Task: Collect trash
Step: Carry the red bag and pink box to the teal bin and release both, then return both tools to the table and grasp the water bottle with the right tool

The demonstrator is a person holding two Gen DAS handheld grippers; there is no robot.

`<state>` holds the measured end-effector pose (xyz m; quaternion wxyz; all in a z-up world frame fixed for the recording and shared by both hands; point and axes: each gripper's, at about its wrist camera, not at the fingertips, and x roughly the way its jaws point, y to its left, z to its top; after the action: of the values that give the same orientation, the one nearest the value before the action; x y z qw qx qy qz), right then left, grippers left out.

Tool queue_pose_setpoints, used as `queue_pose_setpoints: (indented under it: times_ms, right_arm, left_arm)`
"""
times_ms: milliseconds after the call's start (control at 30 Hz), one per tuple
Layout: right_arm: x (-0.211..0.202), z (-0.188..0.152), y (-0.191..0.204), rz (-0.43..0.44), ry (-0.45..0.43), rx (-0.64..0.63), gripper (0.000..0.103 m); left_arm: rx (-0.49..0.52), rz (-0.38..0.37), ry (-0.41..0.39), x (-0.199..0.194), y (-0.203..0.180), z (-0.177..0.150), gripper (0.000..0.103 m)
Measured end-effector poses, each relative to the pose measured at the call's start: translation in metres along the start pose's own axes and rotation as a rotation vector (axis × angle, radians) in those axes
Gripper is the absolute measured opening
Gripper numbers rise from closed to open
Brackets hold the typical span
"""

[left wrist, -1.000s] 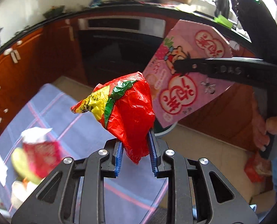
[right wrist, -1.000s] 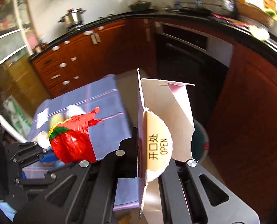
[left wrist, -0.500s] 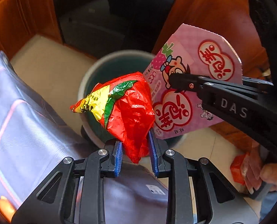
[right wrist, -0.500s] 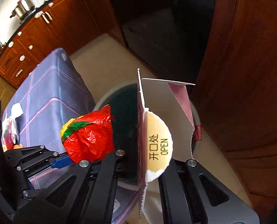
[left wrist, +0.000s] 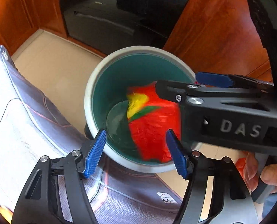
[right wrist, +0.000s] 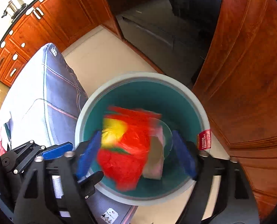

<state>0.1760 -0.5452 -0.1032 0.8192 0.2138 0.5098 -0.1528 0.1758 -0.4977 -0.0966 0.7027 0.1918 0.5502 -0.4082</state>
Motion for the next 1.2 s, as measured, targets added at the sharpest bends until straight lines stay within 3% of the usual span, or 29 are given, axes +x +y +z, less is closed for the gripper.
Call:
queue_pose_setpoints:
  times_ms: [100,433,733,1000,1100,1200]
  right_arm:
    - [-0.005,-0.002,0.001,-0.010,0.003,-0.008,0.085]
    - [-0.032,-0.012,-0.001,-0.020,0.008,-0.015,0.085]
    - [-0.070,-0.026,0.015,-0.021,-0.034,-0.035,0.088]
    - [-0.112,-0.042,0.053,0.041,-0.072,-0.074,0.090]
    - [-0.126,-0.053,0.081,0.071,-0.083,-0.122,0.097]
    - [-0.135,-0.063,0.115,0.109,-0.078,-0.191,0.097]
  left_arm:
    - [-0.007,0.000,-0.005,-0.005,0.012,-0.005,0.068]
    - [0.016,0.016,-0.047,-0.024,0.017,-0.026,0.074]
    - [-0.004,0.010,-0.120,-0.070,0.012,-0.050,0.080]
    - [-0.009,0.044,-0.190,-0.129,0.036,-0.093,0.086]
    - [-0.026,0.060,-0.224,-0.154,0.051,-0.118,0.092]
    - [-0.060,0.090,-0.253,-0.174,0.071,-0.145,0.096]
